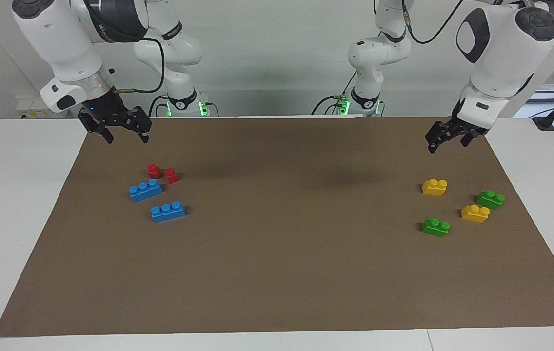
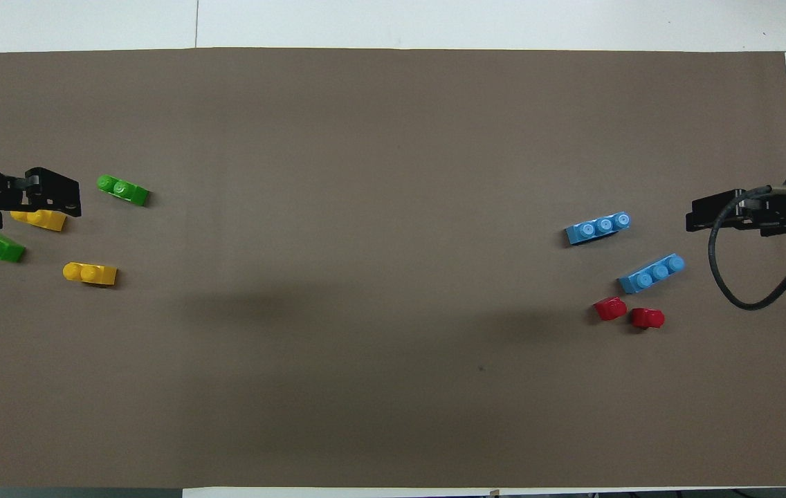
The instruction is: Remove green block with left arm and hold with right
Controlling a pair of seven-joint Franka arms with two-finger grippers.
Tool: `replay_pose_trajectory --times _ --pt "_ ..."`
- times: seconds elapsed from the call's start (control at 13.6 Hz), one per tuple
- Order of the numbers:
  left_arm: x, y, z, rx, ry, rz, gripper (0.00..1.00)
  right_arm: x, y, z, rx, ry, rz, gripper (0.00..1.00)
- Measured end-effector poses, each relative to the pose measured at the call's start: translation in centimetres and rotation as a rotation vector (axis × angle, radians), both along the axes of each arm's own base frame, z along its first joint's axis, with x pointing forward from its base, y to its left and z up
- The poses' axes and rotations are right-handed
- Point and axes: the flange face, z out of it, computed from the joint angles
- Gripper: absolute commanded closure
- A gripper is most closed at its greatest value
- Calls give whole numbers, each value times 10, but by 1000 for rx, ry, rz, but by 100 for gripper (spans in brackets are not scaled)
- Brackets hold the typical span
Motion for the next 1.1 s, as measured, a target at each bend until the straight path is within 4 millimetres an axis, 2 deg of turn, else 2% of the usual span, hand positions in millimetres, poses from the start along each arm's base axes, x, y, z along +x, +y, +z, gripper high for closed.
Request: replay_pose_trajectory --times 0.73,1.1 --pt "-3 -2 3 -70 7 -48 0 -4 -4 -5 -45 46 31 0" --pt "-3 -2 3 -71 7 -48 0 -9 -4 3 -44 80 32 0"
